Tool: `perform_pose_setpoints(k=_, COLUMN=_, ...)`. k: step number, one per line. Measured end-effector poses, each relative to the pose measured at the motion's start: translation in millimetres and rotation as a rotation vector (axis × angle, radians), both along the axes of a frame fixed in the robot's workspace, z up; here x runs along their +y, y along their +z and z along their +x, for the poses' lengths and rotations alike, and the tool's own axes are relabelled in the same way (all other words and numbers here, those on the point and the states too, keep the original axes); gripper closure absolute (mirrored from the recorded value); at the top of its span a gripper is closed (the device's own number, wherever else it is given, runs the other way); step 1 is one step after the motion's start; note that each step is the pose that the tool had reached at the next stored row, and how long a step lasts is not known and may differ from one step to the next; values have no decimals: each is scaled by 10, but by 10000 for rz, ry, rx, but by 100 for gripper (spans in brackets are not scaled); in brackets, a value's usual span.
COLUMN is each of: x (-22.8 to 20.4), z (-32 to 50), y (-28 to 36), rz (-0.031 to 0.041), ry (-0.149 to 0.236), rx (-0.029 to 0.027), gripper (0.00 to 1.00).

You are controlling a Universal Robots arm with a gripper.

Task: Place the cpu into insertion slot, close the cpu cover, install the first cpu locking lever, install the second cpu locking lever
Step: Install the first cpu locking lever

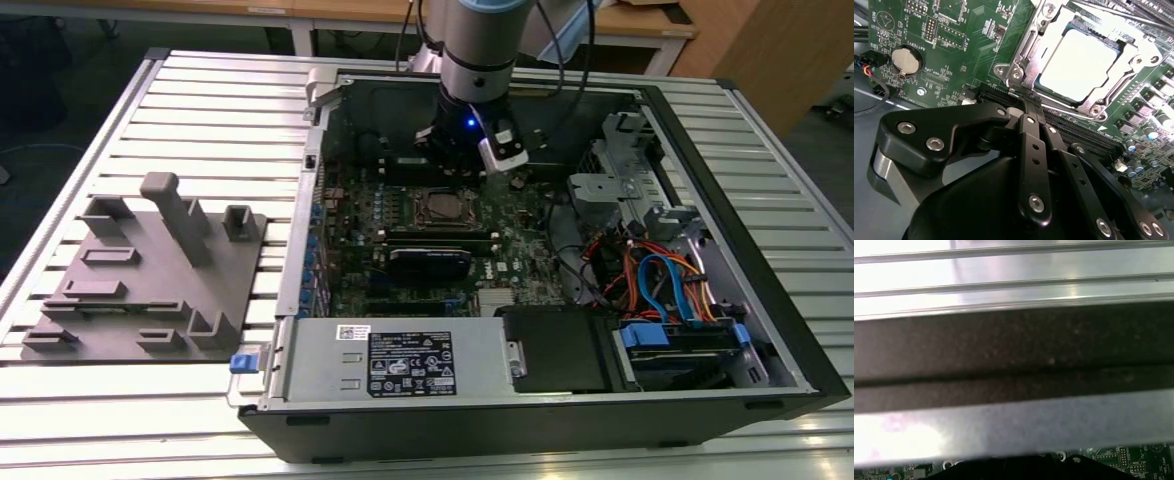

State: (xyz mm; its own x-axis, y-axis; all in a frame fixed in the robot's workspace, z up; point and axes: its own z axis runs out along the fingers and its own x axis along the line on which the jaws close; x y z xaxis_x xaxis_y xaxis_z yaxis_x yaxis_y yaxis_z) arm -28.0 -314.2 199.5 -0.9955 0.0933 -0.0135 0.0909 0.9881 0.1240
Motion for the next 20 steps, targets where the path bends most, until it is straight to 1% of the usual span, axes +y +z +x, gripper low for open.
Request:
perform_pose_setpoints(k=6, x=0, z=1, y=-20, rz=-10, ry=-1, rx=0, gripper=89)
perform_pose_setpoints(k=12, x=0, z=1, y=-23, rz=-10, ry=0, rx=0, gripper=89)
perform_pose_setpoints(k=13, x=0, z=2, y=-24, rz=-20, ry=0, rx=-2, gripper=89)
perform_pose_setpoints(k=15, x=0, z=2, y=-25, rz=-70, ry=1, rx=-3, gripper=89)
perform_pose_setpoints(k=17, x=-1, z=1, y=-17, rz=-81, ry=0, rx=1, gripper=89)
perform_pose_setpoints(k=20, x=0, z=1, y=1, rz=-75, ry=0, rx=-1, gripper=89)
